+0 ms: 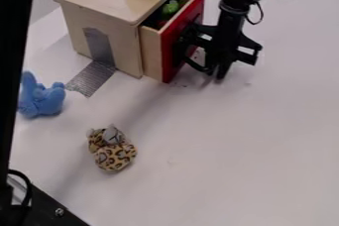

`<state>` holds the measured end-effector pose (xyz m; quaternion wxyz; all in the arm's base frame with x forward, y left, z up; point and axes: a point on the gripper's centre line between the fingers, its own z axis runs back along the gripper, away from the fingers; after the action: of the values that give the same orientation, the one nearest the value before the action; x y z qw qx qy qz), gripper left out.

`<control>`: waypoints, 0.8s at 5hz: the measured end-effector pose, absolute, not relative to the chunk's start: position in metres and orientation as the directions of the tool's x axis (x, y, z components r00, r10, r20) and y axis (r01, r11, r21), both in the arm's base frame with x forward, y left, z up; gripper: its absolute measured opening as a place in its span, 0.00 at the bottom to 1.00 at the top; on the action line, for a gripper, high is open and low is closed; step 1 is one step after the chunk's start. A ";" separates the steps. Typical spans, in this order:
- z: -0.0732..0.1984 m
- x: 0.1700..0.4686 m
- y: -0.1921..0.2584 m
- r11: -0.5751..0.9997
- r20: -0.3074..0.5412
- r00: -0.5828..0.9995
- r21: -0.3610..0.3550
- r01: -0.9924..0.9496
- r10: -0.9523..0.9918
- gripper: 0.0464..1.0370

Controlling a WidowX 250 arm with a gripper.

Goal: Close the drawer

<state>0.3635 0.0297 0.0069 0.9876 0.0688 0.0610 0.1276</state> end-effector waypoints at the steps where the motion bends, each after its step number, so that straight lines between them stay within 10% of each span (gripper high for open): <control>1: 0.005 0.357 0.050 0.952 -0.119 0.954 0.170 -0.255 0.277 0.09; 3: 0.006 0.348 0.060 0.928 -0.138 0.923 0.157 -0.337 0.359 0.29; 4: 0.016 0.345 0.057 0.931 -0.137 0.924 0.121 -0.343 0.358 0.59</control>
<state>0.3452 0.0569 0.0157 0.9796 0.0477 0.0784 0.1789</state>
